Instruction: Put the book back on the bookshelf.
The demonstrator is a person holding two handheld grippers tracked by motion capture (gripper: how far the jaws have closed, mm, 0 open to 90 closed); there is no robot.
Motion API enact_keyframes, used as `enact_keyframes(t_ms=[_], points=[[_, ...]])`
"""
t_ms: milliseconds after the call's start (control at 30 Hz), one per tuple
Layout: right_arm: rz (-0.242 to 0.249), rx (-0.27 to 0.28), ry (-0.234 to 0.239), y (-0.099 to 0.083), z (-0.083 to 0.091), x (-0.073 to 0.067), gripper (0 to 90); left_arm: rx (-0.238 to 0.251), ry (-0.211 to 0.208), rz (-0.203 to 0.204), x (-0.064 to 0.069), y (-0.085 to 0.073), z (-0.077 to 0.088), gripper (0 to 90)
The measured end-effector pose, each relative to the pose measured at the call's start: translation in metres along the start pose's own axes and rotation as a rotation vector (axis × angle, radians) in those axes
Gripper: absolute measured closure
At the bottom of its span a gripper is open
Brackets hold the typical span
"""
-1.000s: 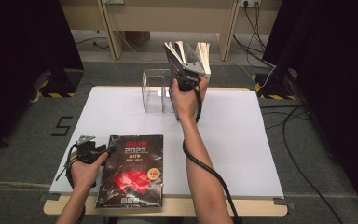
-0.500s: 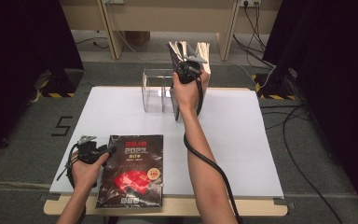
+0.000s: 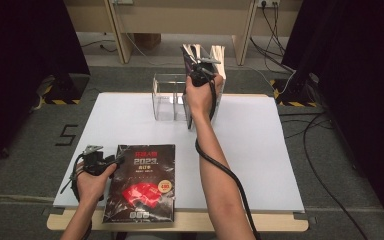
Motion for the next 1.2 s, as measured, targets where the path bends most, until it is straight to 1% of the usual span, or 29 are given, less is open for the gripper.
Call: enact_keyframes(t_ms=[100, 167, 233, 333, 367, 500, 600, 667, 767, 900, 933, 1067, 1100, 1200], points=[[0.001, 0.001, -0.013, 0.000, 0.000, 0.000, 76.2, 0.001, -0.002, 0.000, 0.000, 0.000, 0.000, 52.7], [-0.001, -0.001, -0.006, 0.000, 0.000, -0.001, 76.5, 0.003, -0.003, 0.001, -0.001, 0.000, 0.001, 52.8], [-0.007, 0.003, 0.012, 0.000, 0.000, 0.000, 76.7, 0.003, -0.002, 0.000, -0.001, 0.001, 0.001, 52.8], [-0.034, 0.035, 0.024, 0.000, 0.001, 0.002, 76.8, 0.007, -0.002, 0.005, -0.002, 0.002, 0.001, 52.8], [-0.034, 0.050, 0.025, 0.000, 0.001, 0.003, 76.9, 0.007, 0.000, 0.007, -0.002, 0.002, 0.001, 52.8], [-0.014, 0.104, 0.015, 0.001, 0.001, 0.002, 76.9, 0.004, 0.001, 0.009, -0.004, 0.001, 0.000, 52.9], [-0.021, 0.142, 0.010, 0.006, 0.004, 0.002, 76.9, 0.006, 0.000, 0.009, -0.005, 0.001, 0.001, 52.9], [-0.015, 0.169, 0.002, 0.010, 0.007, 0.002, 76.9, 0.006, 0.000, 0.008, -0.005, 0.002, 0.001, 52.9], [-0.004, 0.196, -0.004, 0.011, 0.008, 0.000, 76.8, 0.006, -0.003, 0.008, -0.004, 0.002, 0.000, 53.0], [0.015, 0.195, -0.013, 0.001, 0.002, -0.001, 76.8, 0.010, -0.007, 0.005, -0.003, 0.002, 0.001, 53.0], [0.010, 0.193, -0.014, -0.002, 0.000, -0.001, 76.8, 0.010, -0.006, 0.003, -0.004, 0.002, 0.002, 53.0], [0.020, 0.211, -0.030, -0.005, 0.002, -0.002, 76.6, 0.010, -0.007, 0.004, -0.004, 0.002, 0.001, 53.1], [0.031, 0.214, -0.035, -0.005, 0.002, -0.002, 76.5, 0.009, -0.007, 0.001, -0.003, 0.002, 0.001, 53.1], [0.035, 0.212, -0.036, -0.006, 0.002, -0.001, 75.8, 0.010, -0.007, 0.000, -0.003, 0.002, 0.001, 53.1]])
Point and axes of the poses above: each handheld gripper's, and its own axes: z roughly backward along the jaws, y roughly out of its top, x roughly to its right, the point moved 10 cm from there along -z, roughly forward along the jaws, and after that the axes turned 3 degrees about -x, right-handed, at the moved point
